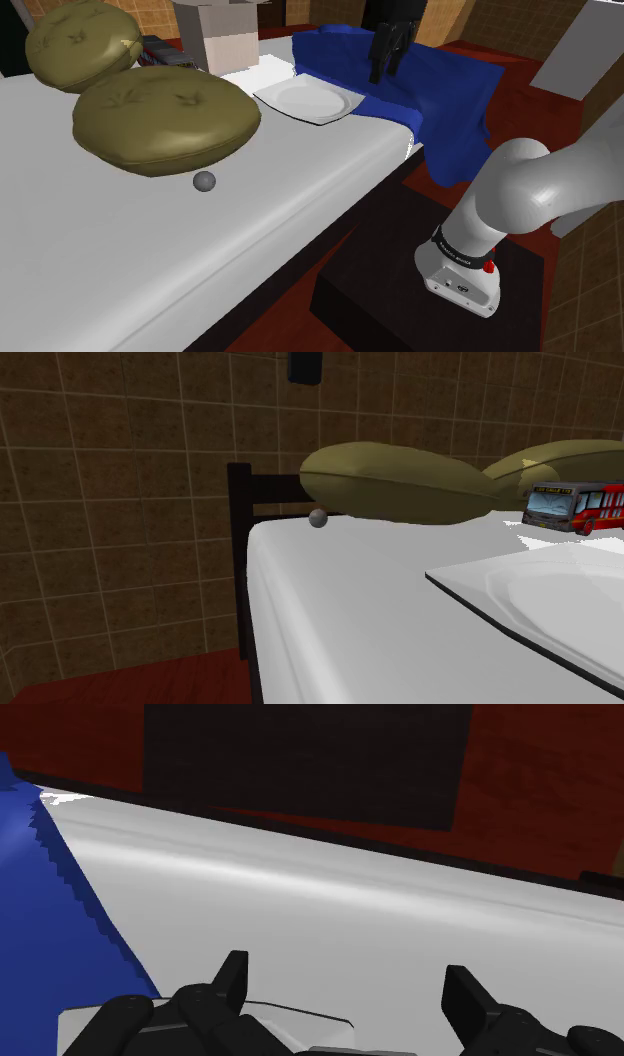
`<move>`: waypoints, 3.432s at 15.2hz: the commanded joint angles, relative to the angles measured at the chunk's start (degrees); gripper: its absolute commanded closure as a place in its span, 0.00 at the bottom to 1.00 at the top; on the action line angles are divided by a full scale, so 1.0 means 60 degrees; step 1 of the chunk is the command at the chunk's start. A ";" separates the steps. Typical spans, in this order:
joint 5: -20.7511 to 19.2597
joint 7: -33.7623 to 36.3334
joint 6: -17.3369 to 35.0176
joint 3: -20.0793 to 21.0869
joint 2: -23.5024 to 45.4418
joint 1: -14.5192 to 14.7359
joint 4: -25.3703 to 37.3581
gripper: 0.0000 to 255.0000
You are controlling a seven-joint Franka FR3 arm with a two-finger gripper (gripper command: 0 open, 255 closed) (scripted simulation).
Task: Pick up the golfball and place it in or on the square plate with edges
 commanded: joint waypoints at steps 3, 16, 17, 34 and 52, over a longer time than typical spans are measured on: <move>0.0228 0.0471 0.0610 0.0463 -0.0226 0.0129 -0.0420 0.00; 0.1077 0.3714 0.4895 0.4026 0.0111 0.0615 -0.1721 0.00; 0.1052 0.3998 0.5228 0.4350 0.0263 0.0573 -0.1708 0.00; -0.2936 1.0114 0.8907 1.2144 0.3584 -0.4609 0.0536 0.00; -0.3506 1.0507 0.9466 1.3510 0.3956 -0.6162 0.0522 1.00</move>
